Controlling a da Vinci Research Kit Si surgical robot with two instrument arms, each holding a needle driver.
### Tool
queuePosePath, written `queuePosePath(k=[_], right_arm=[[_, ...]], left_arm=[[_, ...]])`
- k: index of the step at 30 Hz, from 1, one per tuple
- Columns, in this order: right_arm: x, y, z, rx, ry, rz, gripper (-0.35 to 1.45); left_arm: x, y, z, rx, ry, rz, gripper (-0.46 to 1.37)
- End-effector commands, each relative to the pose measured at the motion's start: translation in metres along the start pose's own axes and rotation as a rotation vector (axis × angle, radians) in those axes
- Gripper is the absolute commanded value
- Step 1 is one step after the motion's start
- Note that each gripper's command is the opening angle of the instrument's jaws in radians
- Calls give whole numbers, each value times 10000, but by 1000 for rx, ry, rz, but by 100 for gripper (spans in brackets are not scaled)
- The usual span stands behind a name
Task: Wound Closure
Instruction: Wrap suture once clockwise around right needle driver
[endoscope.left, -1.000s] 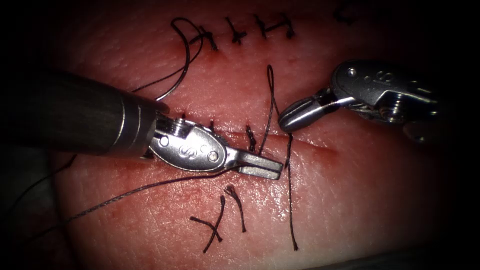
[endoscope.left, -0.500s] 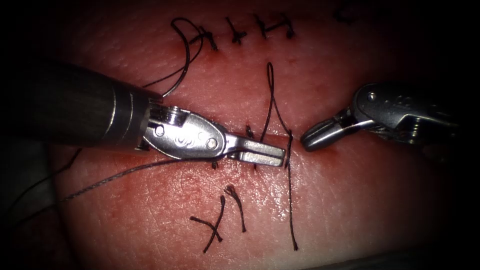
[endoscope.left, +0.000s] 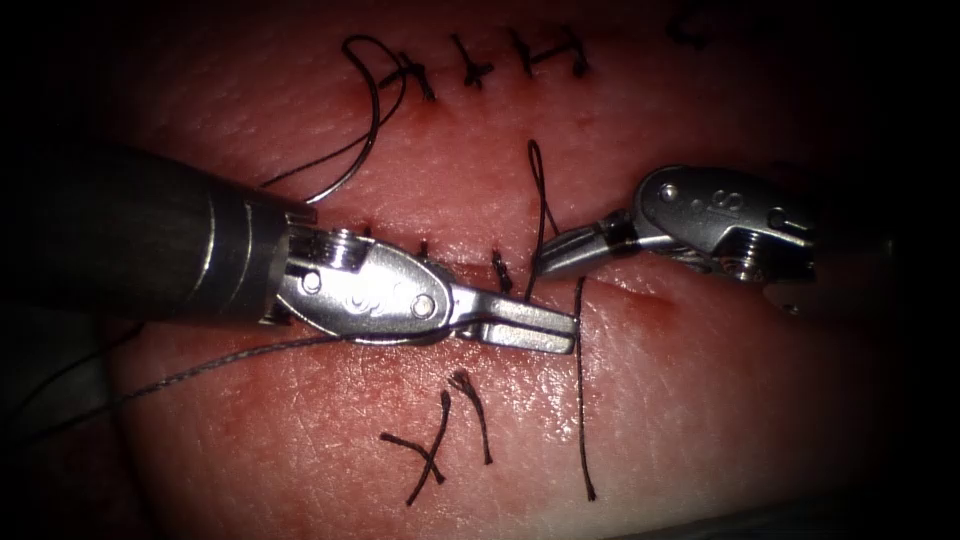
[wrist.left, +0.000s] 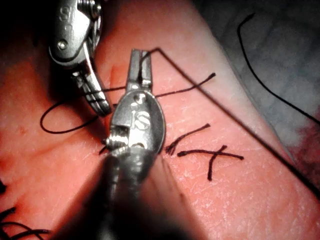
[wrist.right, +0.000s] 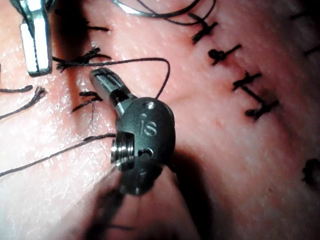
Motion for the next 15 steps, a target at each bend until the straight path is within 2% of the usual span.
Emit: queuePosePath(k=[1,9,15], right_arm=[[-1,0,3,-7,14,9,-35],[0,10,20,-44,106,35,-35],[0,17,21,-58,196,73,-35]], left_arm=[[0,1,0,-15,2,-6,-35],[-3,5,1,-14,74,-40,-35],[-11,5,-2,6,115,-91,-35]])
